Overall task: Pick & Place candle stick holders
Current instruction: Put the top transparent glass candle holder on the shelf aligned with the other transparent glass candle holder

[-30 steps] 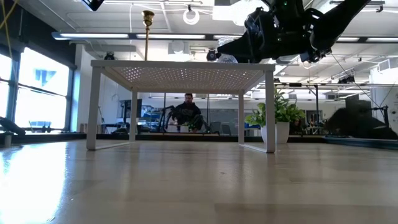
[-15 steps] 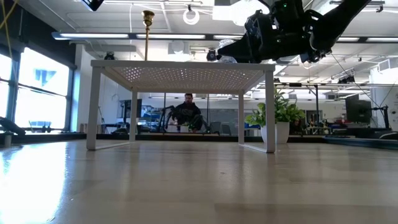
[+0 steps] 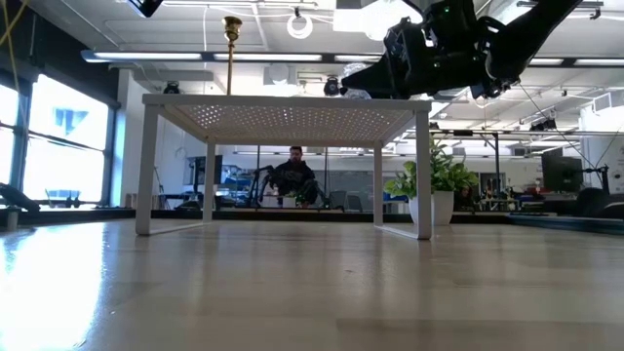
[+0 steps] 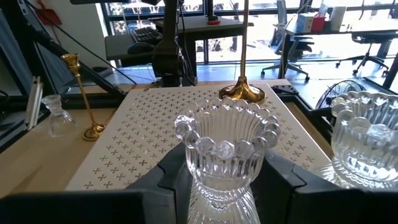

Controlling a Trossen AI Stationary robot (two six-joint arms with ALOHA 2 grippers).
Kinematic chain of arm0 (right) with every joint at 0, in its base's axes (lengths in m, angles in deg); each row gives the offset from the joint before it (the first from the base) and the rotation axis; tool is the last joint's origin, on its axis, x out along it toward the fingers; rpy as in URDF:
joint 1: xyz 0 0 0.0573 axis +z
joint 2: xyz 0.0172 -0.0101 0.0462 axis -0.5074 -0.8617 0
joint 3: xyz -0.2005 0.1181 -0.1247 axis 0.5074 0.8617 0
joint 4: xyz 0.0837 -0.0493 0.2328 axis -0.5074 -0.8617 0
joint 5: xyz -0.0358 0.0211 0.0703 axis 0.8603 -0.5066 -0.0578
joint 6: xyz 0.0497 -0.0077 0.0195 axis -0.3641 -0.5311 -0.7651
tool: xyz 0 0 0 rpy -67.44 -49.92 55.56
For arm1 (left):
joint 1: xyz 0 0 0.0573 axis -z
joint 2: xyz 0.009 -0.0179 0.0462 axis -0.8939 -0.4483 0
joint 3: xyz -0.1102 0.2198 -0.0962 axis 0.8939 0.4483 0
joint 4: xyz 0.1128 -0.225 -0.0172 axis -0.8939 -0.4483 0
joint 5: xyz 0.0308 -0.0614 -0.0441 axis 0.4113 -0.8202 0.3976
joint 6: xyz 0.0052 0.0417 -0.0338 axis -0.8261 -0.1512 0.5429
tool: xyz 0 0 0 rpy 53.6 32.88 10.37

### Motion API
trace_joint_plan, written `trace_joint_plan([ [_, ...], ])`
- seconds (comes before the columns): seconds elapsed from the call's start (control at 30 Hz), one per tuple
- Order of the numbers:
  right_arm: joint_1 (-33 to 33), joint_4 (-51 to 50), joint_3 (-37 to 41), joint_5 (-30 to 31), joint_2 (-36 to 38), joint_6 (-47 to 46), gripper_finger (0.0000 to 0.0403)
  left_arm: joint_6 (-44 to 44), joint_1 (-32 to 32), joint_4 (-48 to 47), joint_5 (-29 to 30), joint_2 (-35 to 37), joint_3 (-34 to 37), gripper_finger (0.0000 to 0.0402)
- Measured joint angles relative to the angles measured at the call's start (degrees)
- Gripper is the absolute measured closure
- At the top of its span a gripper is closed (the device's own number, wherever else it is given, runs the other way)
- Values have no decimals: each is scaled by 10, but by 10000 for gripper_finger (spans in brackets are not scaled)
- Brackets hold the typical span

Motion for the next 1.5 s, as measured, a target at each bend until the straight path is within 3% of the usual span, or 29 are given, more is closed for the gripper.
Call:
trace_joint_plan([
  [0.67,0,-4,0,-12,0,-15,287,0,0,0,-19,0,0,289],
  [0.9,0,-14,-1,-13,-1,-18,240,-1,0,0,-34,0,0,289],
  [1.5,12,-13,0,7,-1,-15,242,-2,0,0,-44,0,0,289],
])
